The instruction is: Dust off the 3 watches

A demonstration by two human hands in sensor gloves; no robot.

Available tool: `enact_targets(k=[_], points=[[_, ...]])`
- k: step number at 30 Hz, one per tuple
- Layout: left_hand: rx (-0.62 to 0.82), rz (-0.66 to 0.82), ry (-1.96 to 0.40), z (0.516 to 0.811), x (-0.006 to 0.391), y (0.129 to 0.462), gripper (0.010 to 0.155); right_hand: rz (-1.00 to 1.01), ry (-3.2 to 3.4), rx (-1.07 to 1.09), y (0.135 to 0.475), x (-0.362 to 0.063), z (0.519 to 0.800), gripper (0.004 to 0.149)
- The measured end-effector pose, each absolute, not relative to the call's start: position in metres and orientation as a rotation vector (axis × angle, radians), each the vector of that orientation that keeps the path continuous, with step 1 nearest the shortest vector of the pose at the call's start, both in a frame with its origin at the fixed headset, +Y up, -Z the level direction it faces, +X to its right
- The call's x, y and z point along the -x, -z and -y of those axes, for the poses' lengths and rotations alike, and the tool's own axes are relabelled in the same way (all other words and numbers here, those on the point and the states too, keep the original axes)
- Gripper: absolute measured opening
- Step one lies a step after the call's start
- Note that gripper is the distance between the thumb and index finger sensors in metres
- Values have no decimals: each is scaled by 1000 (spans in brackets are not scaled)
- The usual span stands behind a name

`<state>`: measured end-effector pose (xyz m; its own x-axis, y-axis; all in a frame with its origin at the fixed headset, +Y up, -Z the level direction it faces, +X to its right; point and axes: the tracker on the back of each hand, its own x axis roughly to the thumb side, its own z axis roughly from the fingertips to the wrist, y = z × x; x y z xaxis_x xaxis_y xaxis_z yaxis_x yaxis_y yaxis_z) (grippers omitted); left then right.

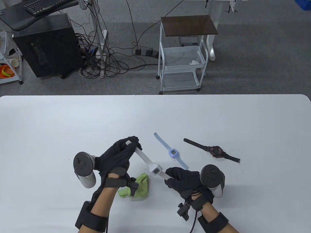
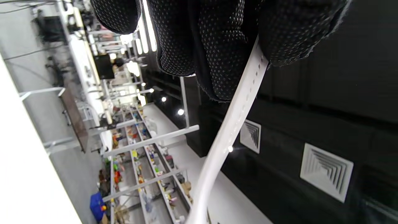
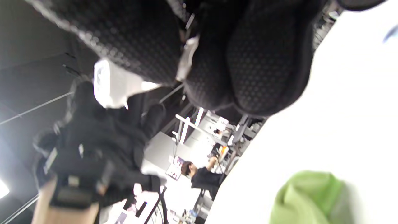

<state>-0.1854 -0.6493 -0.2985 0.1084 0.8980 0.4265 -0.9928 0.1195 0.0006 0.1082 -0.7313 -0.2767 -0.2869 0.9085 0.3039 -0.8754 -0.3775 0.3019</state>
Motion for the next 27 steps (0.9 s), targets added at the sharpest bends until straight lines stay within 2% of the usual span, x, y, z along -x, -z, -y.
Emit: enact_targets(k=[7, 17, 20, 24, 27], points=[[-330, 398, -1322, 643, 174, 305, 42, -108, -1914, -522, 268, -74, 752, 41], [-353, 447, -1186, 636, 181, 304, 41, -29, -1817, -500, 268, -78, 762, 43], [-357, 475, -1186, 631, 181, 302, 41, -62, -1779, -508, 272, -79, 762, 48], [-365, 491, -1209, 625, 184, 302, 42, -87, -1809, -519, 281, -84, 765, 68], [-364, 484, -1179, 621, 191, 302, 42, -96, -1908, -577, 287, -87, 764, 69]])
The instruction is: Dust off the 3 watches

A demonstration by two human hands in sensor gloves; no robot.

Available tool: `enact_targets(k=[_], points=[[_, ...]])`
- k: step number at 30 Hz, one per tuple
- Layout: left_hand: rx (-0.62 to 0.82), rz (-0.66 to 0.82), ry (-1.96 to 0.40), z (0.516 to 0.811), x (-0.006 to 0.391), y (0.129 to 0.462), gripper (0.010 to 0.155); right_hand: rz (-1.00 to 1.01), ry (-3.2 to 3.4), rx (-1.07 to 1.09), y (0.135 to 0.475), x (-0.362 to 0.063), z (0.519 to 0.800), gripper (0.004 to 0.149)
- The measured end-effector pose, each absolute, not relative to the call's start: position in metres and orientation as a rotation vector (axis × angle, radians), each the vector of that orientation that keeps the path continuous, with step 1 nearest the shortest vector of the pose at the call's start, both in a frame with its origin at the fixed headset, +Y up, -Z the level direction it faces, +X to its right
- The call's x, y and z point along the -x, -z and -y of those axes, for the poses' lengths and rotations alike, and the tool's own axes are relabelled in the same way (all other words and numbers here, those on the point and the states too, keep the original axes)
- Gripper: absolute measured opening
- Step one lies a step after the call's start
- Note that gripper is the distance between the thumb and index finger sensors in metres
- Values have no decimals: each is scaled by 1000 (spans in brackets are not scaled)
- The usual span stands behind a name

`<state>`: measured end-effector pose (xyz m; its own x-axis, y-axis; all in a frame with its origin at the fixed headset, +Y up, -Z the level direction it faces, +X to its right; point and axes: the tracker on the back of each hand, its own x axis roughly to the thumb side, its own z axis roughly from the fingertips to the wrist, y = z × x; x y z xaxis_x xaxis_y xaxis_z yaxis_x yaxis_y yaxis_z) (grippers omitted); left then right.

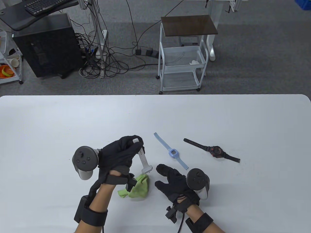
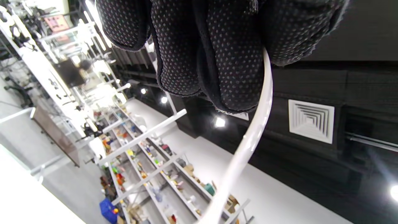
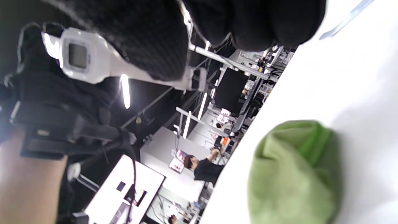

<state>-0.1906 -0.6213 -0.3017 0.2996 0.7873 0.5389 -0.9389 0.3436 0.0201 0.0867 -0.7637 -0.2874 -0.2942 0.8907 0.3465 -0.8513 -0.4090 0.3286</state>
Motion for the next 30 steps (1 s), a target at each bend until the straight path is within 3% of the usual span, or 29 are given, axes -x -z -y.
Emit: enact_targets(k=[8, 14, 20, 26, 30], points=[[-312, 479, -1211, 622, 197, 309, 42, -190, -2190, -773, 312, -73, 756, 66], [-292, 493, -1220, 620, 194, 309, 42, -449, -2304, -802, 342, -44, 760, 73], [-288, 501, -1234, 616, 195, 307, 42, -653, -2419, -963, 359, -17, 775, 78], [-282, 513, -1241, 615, 193, 306, 42, -699, -2415, -972, 362, -8, 781, 67], [-274, 520, -1242, 615, 190, 306, 42, -627, -2424, -967, 361, -11, 783, 52]])
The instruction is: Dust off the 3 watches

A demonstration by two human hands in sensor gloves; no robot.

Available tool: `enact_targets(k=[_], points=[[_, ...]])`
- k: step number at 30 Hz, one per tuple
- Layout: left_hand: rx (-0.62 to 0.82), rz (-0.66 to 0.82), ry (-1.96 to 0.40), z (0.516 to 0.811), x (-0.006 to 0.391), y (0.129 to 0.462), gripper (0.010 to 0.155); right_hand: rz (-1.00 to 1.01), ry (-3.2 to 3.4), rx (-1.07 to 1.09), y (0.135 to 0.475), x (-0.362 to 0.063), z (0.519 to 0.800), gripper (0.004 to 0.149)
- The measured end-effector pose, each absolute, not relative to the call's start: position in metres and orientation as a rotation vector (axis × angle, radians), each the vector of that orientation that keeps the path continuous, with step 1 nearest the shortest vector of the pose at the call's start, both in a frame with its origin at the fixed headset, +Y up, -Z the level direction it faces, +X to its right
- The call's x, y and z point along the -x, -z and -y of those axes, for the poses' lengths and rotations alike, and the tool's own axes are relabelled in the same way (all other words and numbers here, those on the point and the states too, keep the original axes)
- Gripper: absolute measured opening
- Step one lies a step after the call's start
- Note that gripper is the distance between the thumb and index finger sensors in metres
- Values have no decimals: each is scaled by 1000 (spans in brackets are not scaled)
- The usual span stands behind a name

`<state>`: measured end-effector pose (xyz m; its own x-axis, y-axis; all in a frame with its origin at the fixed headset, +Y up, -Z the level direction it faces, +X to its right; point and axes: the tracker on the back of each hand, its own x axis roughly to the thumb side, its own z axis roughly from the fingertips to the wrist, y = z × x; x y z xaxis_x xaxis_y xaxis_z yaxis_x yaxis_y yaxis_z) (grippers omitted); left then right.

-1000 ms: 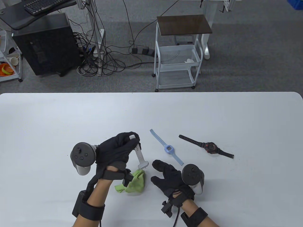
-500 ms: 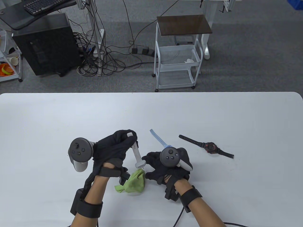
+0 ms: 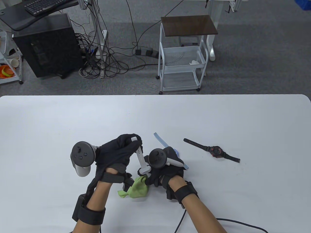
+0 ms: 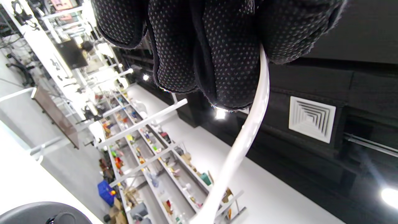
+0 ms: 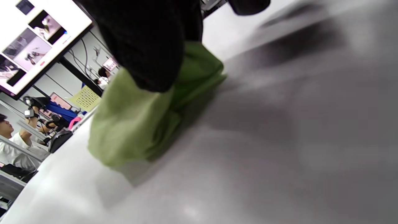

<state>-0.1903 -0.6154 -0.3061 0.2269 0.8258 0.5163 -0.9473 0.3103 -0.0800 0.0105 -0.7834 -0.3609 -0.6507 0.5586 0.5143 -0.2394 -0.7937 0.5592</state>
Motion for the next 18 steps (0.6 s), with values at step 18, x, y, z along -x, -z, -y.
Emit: enact_targets(k=[18], points=[[-204, 546, -1301, 619, 178, 305, 43, -79, -2401, -704, 330, -88, 757, 43]])
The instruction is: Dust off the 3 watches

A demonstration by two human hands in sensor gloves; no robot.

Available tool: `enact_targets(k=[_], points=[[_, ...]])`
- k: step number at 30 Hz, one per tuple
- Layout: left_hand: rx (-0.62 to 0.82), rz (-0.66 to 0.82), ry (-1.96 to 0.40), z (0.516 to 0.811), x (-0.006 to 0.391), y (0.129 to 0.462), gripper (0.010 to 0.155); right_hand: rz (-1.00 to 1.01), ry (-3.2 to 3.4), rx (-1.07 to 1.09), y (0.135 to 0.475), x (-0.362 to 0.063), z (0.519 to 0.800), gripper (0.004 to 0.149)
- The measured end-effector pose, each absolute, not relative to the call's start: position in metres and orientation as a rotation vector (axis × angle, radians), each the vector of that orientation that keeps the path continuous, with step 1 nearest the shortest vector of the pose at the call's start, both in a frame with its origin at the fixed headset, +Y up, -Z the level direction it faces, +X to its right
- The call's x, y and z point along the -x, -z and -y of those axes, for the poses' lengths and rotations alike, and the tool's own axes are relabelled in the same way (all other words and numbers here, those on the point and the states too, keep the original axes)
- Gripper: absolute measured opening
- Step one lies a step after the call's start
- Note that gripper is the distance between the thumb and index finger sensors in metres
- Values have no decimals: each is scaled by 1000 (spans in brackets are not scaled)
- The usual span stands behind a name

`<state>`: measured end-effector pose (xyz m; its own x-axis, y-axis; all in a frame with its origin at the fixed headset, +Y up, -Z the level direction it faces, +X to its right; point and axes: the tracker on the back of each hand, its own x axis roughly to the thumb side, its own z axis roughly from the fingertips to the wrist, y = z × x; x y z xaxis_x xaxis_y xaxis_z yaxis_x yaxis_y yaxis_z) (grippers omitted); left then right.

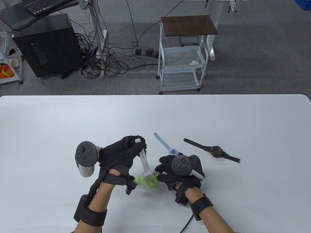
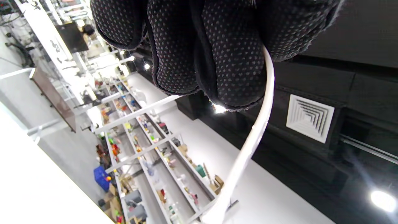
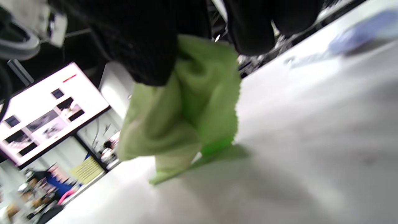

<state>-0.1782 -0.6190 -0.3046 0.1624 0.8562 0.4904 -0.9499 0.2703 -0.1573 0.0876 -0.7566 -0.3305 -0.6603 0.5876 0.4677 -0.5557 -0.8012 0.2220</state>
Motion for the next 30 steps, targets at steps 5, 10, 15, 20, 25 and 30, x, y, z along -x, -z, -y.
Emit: enact_targets(k=[5, 10, 15, 20, 25, 30], points=[[-187, 559, -1304, 620, 173, 303, 44, 90, -2370, -554, 319, -110, 746, 43], [-151, 561, -1320, 625, 165, 304, 44, 220, -2302, -531, 307, -120, 742, 43], [-96, 550, -1323, 636, 159, 308, 44, 277, -2231, -572, 298, -120, 732, 43], [-80, 532, -1315, 643, 158, 312, 44, 310, -2119, -626, 290, -121, 722, 43], [-104, 488, -1318, 648, 167, 316, 44, 141, -1860, -693, 289, -112, 726, 42], [-120, 461, -1326, 651, 174, 319, 44, -60, -1571, -690, 288, -99, 741, 43]])
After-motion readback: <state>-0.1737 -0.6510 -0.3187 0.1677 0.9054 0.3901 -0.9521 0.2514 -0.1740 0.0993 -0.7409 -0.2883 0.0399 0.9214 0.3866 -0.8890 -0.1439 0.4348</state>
